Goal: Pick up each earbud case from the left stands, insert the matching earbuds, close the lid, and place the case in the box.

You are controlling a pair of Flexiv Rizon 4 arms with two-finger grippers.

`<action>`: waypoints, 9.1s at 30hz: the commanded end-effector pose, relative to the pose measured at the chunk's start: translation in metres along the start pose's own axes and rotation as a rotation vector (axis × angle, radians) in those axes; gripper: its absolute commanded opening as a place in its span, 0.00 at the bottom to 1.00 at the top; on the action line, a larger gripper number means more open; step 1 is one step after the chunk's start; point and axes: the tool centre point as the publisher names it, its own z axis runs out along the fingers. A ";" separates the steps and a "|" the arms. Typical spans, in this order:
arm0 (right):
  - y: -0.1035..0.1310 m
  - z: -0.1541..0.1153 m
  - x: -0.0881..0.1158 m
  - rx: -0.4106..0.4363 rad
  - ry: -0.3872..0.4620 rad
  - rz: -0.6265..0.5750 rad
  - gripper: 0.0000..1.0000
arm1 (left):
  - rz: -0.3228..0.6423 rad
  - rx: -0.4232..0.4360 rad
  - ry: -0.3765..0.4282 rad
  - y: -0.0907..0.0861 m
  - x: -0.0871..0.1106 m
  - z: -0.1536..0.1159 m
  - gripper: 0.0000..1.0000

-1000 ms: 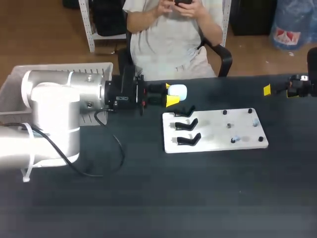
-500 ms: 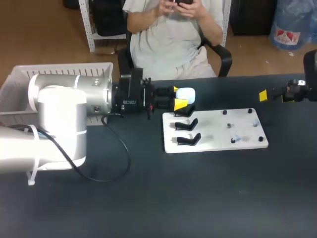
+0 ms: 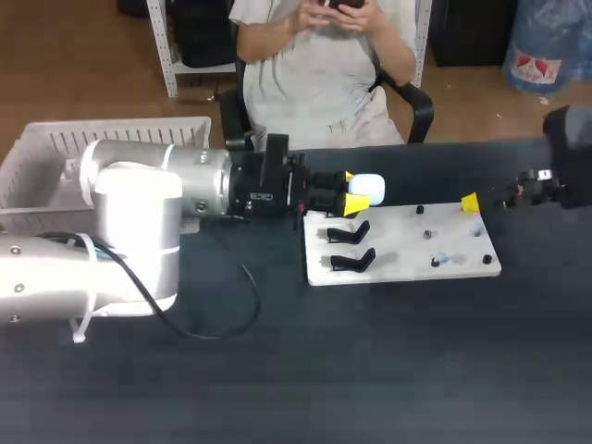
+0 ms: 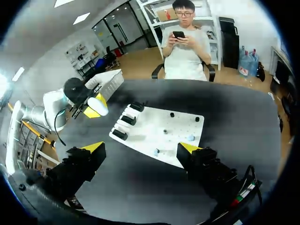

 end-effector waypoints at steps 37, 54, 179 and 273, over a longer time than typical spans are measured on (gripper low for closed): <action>0.050 0.065 -0.034 0.029 0.123 -0.073 1.00 | 0.066 0.009 -0.034 0.010 0.005 0.010 0.00; 0.053 0.087 -0.044 0.026 0.139 -0.079 1.00 | 0.066 0.009 -0.034 0.010 0.005 0.010 0.00; -0.120 0.099 0.028 0.746 0.600 0.060 0.00 | 0.066 0.009 -0.034 0.010 0.005 0.010 0.00; 0.100 0.062 -0.074 0.670 0.588 0.557 0.00 | 0.066 0.009 -0.034 0.010 0.005 0.010 0.00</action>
